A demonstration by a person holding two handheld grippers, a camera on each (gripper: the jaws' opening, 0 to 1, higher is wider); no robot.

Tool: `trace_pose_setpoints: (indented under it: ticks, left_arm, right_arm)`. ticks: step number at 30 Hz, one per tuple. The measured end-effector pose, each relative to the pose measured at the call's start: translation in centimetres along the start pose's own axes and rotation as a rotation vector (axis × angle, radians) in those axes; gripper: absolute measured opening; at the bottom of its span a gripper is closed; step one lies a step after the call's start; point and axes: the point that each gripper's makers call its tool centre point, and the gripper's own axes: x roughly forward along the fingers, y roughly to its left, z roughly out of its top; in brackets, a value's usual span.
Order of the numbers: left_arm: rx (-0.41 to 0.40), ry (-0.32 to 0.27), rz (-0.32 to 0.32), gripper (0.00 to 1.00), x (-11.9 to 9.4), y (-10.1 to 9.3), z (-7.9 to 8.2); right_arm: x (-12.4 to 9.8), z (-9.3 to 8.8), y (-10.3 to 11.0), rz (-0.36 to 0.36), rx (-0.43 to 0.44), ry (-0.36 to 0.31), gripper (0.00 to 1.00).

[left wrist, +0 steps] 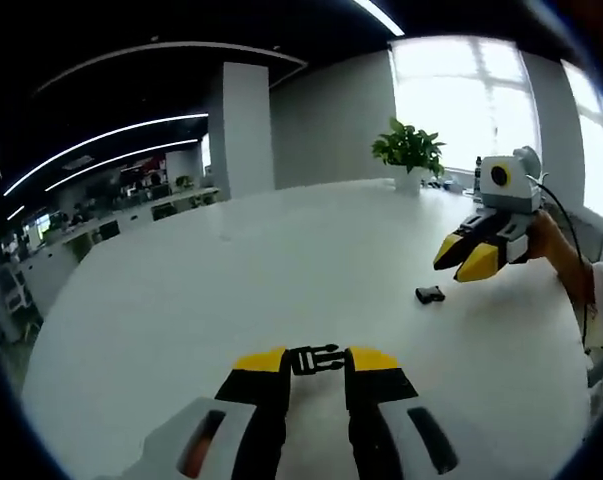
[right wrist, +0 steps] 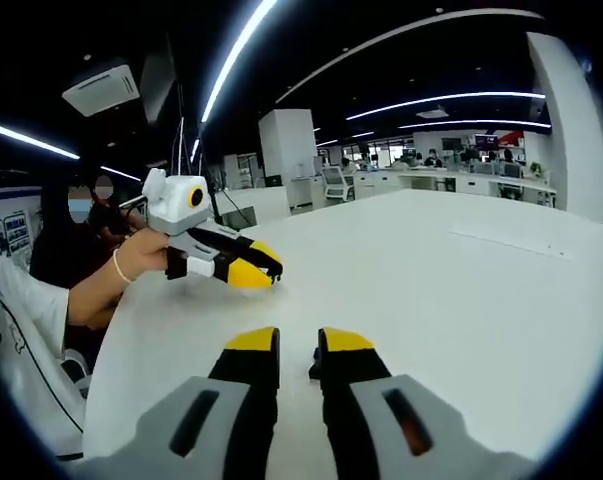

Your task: Snap the two parts of the plastic buckle together until the buckle closes and remains connected.

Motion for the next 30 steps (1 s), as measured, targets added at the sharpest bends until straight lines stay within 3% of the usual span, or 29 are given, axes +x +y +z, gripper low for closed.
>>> trace_pose_setpoints:
  ticks: [16, 19, 26, 30]
  left_arm:
    - [-0.104, -0.039, 0.099, 0.21, -1.0, 2.1, -0.7]
    - [-0.130, -0.058, 0.090, 0.21, -1.3, 1.7, -0.6]
    - [-0.089, -0.037, 0.150, 0.21, -1.4, 1.8, -1.3]
    - [-0.117, -0.049, 0.173, 0.21, -1.4, 2.3, -1.3]
  right_arm:
    - [-0.4, -0.2, -0.2, 0.001, 0.002, -0.007, 0.15]
    - [-0.5, -0.3, -0.3, -0.002, 0.000, -0.006, 0.15]
    - [-0.5, -0.2, -0.1, 0.000, -0.001, -0.011, 0.15]
    - [-0.6, -0.2, -0.2, -0.001, 0.002, -0.013, 0.15]
